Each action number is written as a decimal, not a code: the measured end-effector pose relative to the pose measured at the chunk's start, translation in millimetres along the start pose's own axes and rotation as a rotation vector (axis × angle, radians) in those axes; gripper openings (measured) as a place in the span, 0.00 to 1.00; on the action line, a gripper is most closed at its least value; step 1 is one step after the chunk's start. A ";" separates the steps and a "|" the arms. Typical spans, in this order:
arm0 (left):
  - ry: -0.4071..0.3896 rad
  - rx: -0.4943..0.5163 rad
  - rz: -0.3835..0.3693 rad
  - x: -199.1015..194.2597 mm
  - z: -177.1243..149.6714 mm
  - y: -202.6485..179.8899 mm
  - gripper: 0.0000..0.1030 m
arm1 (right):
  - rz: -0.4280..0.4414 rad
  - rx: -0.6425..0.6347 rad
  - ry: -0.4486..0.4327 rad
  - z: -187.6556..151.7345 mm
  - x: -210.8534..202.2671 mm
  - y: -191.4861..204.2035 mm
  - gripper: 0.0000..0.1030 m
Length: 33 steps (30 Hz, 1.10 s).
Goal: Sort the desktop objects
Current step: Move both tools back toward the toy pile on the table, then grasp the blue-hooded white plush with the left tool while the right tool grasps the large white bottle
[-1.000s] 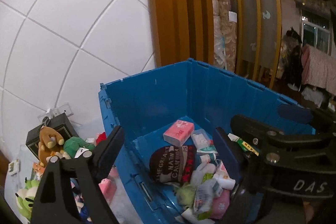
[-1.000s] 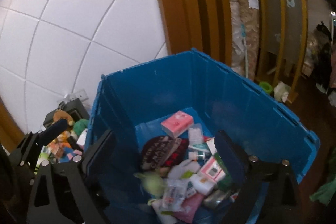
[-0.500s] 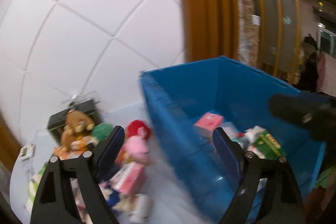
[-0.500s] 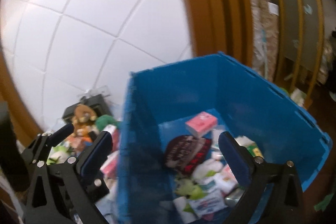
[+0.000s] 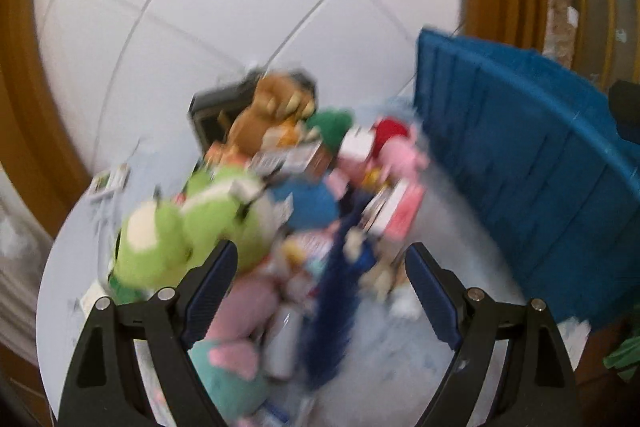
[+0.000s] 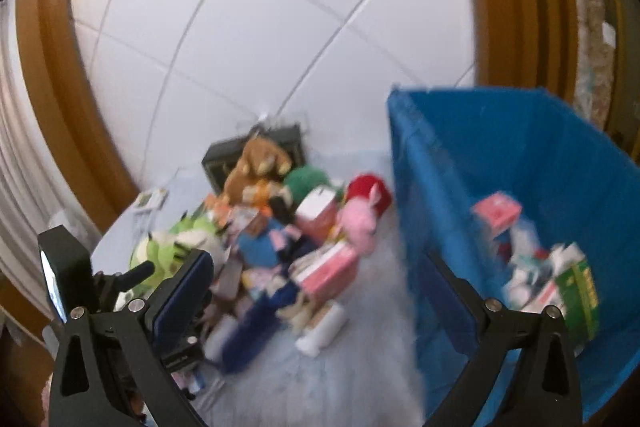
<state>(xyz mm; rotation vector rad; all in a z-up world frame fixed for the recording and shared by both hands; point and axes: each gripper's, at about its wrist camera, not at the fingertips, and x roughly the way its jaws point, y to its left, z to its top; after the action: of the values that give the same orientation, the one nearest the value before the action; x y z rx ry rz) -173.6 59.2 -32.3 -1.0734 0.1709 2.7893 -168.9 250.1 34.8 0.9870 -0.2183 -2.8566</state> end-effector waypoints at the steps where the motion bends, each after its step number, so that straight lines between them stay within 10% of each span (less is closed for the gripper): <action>1: 0.018 -0.004 0.000 5.0 -8.4 5.3 0.83 | 0.000 0.003 0.023 -7.2 8.8 3.1 1.00; 10: 0.164 0.001 -0.066 65.7 -61.8 2.3 0.83 | -0.093 0.046 0.242 -89.0 96.3 -1.3 1.00; 17: 0.277 0.004 -0.127 120.6 -84.9 -10.3 0.61 | -0.111 0.094 0.366 -127.7 144.6 -20.2 0.99; 19: 0.305 0.000 -0.119 140.9 -87.4 -12.6 0.60 | -0.124 0.102 0.390 -135.1 155.9 -25.7 0.84; 33: 0.295 -0.002 -0.106 175.0 -59.0 -24.9 0.60 | -0.072 0.215 0.459 -144.8 242.1 -42.3 0.78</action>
<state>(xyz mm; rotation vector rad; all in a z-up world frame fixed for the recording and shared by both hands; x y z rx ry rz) -258.8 91.2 -195.0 -1.4460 0.1392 2.5267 -270.9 240.7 -231.4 1.6833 -0.4558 -2.6073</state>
